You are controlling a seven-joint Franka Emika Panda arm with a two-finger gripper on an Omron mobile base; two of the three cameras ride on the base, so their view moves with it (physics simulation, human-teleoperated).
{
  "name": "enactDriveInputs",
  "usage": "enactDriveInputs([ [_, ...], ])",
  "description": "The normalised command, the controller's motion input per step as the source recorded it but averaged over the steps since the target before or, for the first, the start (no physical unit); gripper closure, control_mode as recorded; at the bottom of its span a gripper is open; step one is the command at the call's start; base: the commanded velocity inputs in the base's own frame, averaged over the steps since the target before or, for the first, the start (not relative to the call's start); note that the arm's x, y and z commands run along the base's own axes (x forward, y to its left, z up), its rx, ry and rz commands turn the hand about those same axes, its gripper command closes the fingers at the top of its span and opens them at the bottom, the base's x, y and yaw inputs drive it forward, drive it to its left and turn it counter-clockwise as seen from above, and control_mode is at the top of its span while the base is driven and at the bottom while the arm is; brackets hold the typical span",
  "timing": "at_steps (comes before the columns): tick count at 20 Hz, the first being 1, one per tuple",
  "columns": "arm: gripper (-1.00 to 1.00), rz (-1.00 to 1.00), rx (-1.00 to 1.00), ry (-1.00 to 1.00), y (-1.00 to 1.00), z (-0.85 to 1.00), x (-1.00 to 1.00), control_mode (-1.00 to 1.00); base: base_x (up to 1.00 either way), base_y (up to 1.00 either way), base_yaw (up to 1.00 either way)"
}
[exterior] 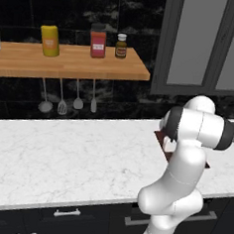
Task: Pick up the sponge from the counter and clean the cutting board by briefly scrubbing or pressing down on the cutting board. Once finished, release the sponge.
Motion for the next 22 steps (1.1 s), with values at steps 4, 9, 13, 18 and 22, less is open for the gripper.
enactDriveInputs([
  [4,1.0,0.0,0.0,0.0,-0.01,0.0,0.76,-1.0,0.0,0.0,0.0],
  [9,1.0,0.0,0.0,0.01,-0.1,-0.02,0.53,-1.0,0.0,0.0,0.0],
  [13,1.0,0.0,0.01,0.0,-0.11,-0.14,0.02,-1.0,0.0,0.0,0.0],
  [18,1.0,0.0,0.0,0.03,0.0,-0.26,-0.4,-1.0,0.0,0.0,0.0],
  [22,1.0,0.0,0.0,0.07,0.0,-0.3,-0.81,-1.0,0.0,0.0,0.0],
])
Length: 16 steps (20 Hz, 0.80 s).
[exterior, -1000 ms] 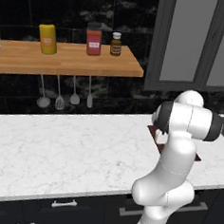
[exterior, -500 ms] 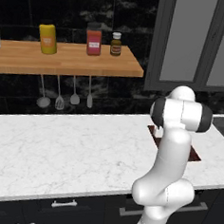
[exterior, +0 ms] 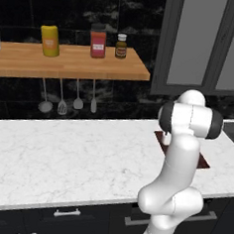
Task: Pick up the sponge from the counter and clean the cutting board by briefly scrubbing or pressing down on the cutting board. Once finished, release the sponge.
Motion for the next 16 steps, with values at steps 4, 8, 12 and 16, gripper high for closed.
enactDriveInputs([
  [4,1.0,0.0,0.01,0.09,0.0,-0.27,-1.0,-1.0,0.0,0.0,0.0],
  [8,1.0,0.0,0.0,0.1,0.0,-0.32,-1.0,-1.0,0.0,0.0,0.0],
  [12,1.0,0.0,0.0,0.09,0.0,-0.38,-1.0,-1.0,0.0,0.0,0.0],
  [16,1.0,0.0,0.0,0.03,0.0,-0.24,-0.74,-1.0,0.0,0.0,0.0],
])
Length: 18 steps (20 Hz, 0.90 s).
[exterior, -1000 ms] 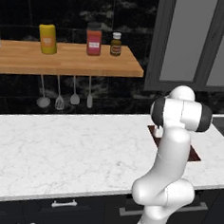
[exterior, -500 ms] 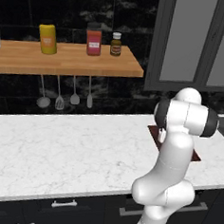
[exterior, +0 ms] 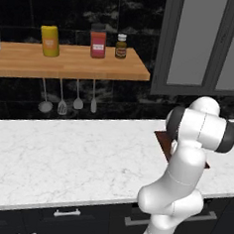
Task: Pick up the sponge from the counter and clean the cutting board by briefly scrubbing or pressing down on the cutting board. Once finished, release the sponge.
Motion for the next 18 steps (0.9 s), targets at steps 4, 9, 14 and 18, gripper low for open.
enactDriveInputs([
  [4,1.0,0.0,0.01,0.0,0.0,-0.01,-0.05,-1.0,0.0,0.0,0.0],
  [9,1.0,0.0,0.04,0.0,0.0,0.0,0.47,-1.0,0.0,0.0,0.0],
  [14,1.0,0.0,0.04,0.0,0.0,0.0,0.75,-1.0,0.0,0.0,0.0],
  [18,1.0,0.0,0.03,0.0,-0.01,0.0,0.86,-1.0,0.0,0.0,0.0],
])
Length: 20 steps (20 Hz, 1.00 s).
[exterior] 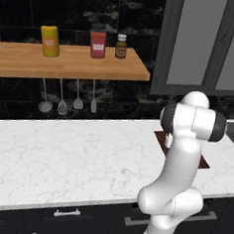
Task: Pick up the sponge from the counter and clean the cutting board by briefly scrubbing or pressing down on the cutting board. Once finished, release the sponge.
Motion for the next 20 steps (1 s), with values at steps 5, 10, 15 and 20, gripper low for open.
enactDriveInputs([
  [5,1.0,0.0,0.01,0.0,-0.02,0.0,0.79,-1.0,0.0,0.0,0.0],
  [10,1.0,0.0,0.0,0.01,-0.14,-0.08,0.38,-1.0,0.0,0.0,0.0],
  [15,1.0,0.0,0.0,0.03,-0.22,-0.34,-0.43,-1.0,0.0,0.0,0.0],
  [20,1.0,0.0,0.0,0.07,-0.21,-0.44,-0.91,-1.0,0.0,0.0,0.0],
])
